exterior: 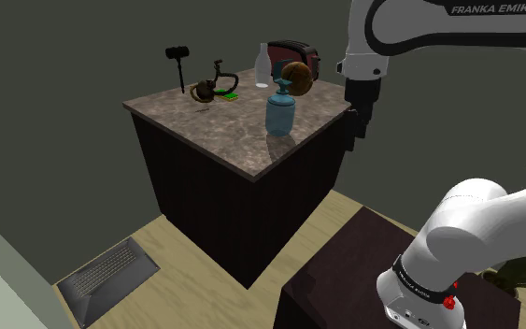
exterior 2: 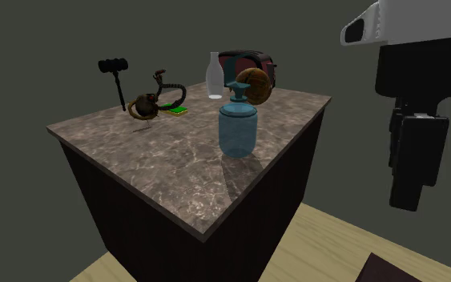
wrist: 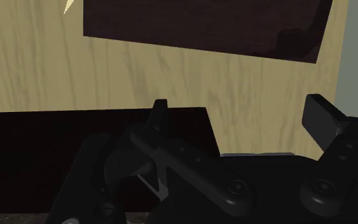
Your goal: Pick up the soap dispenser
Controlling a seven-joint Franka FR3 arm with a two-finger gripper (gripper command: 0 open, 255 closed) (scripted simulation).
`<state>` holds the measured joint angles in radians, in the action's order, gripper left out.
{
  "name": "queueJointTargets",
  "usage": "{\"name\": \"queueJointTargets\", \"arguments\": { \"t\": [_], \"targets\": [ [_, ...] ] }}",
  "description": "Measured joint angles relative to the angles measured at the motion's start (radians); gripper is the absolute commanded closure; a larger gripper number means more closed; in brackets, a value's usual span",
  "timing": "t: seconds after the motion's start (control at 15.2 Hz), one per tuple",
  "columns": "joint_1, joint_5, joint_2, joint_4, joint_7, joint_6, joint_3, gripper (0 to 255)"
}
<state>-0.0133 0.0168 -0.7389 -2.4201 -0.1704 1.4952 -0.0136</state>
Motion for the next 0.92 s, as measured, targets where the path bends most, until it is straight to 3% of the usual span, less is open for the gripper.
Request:
{"name": "queueJointTargets", "arguments": {
  "t": [0.26,0.92],
  "targets": [
    [-0.007,-0.011,0.054,0.024,-0.019,0.06,0.017,0],
    [-0.033,-0.03,0.325,0.22,-0.121,0.283,0.101,0]
  ]
}}
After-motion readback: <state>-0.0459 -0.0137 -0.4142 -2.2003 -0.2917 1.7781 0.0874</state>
